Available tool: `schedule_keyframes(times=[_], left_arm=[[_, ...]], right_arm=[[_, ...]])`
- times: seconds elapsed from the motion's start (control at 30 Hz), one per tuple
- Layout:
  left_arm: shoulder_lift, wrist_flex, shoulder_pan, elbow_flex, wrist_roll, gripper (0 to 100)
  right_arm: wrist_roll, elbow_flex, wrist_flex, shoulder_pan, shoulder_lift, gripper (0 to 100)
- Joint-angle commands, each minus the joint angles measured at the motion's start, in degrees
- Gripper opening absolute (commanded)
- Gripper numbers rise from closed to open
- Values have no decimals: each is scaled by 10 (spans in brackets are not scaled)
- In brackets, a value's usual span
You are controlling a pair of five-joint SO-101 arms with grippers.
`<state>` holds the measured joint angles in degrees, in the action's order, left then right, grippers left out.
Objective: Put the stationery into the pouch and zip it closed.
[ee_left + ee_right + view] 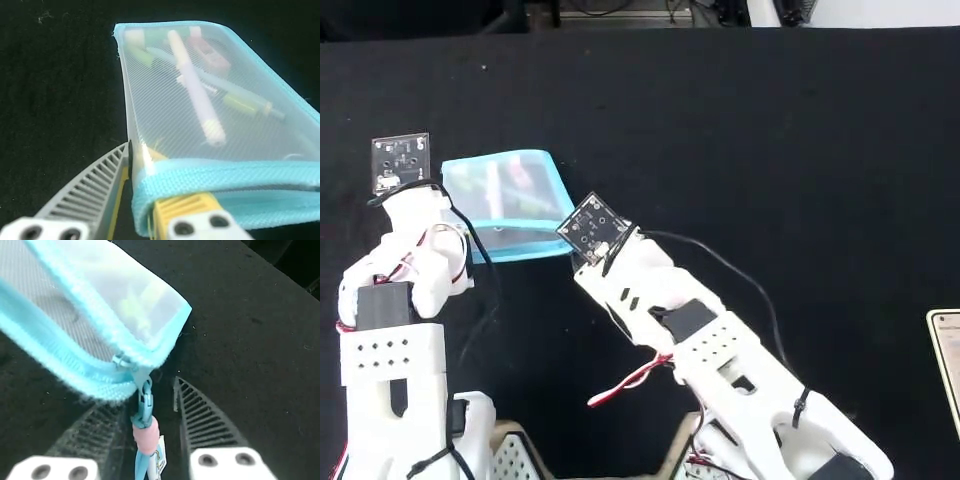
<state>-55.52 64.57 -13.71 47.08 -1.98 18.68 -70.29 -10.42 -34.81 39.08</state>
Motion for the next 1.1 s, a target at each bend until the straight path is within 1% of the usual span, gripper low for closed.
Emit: schedule_keyframes(times=[0.0,0.63,0.67,0.73,0.77,0.8,0.97,1.07], left_arm=[[-6,-4,-6,-8,4,30],[-6,-4,-6,-8,4,30],[-6,-4,-6,-8,4,30],[-6,-4,-6,-8,4,30],[-6,-4,-6,-8,4,30],[-6,-5,-6,-7,4,30],[-6,-5,-6,-9,4,30],[-6,-5,-6,-9,4,30]], right_arm=[[4,-3,11,-4,15,121],[6,2,13,-4,15,117],[6,2,13,-4,15,101],[6,2,13,-4,15,20],[6,4,13,-4,16,7],[5,5,12,-3,19,21],[4,29,5,10,20,10],[5,57,-31,12,20,10]])
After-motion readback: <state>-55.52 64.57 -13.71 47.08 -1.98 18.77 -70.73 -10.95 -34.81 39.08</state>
